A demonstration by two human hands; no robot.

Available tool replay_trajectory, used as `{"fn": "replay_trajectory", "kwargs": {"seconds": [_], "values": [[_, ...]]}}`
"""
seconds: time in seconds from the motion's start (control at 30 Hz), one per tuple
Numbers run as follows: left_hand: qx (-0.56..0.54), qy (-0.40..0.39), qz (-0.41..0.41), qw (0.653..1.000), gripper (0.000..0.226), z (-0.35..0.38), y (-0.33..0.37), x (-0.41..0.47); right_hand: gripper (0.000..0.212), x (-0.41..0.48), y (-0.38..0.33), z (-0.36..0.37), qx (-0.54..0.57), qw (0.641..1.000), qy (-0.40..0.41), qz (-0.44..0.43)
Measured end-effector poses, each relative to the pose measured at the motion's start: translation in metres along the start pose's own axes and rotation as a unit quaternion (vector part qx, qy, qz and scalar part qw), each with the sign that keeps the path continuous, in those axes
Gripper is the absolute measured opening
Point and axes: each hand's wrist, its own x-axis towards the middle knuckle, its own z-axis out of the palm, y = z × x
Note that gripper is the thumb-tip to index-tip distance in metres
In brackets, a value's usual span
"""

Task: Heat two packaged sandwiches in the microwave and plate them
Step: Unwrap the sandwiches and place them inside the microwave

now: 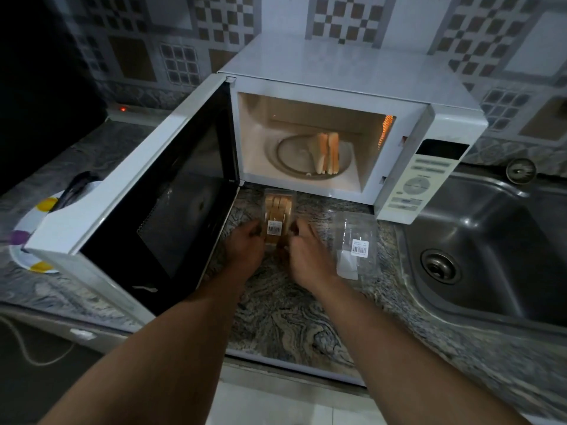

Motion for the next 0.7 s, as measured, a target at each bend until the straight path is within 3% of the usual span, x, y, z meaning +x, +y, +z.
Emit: {"fn": "replay_trajectory", "kwargs": {"seconds": [0.1, 0.3, 0.4, 0.57, 0.7], "values": [[-0.031, 0.017, 0.001, 0.999, 0.040, 0.000, 0.003, -0.005, 0.039, 0.004, -0.004, -0.006, 0.056, 0.998, -0.012, 0.032], [-0.050, -0.004, 0.026, 0.998, 0.043, 0.000, 0.000, -0.007, 0.035, -0.003, -0.015, -0.012, -0.068, 0.997, -0.038, -0.021], [-0.046, -0.016, 0.037, 0.998, 0.038, -0.002, 0.000, -0.009, 0.044, 0.002, -0.016, -0.009, -0.068, 0.996, -0.053, -0.015], [-0.037, 0.002, 0.040, 0.999, 0.041, 0.001, -0.002, -0.012, 0.032, 0.002, -0.019, -0.011, -0.045, 0.998, -0.049, 0.016], [-0.065, 0.007, 0.017, 0.998, 0.040, 0.005, -0.009, -0.010, 0.034, -0.001, -0.024, -0.021, -0.036, 0.997, -0.063, 0.021]]}}
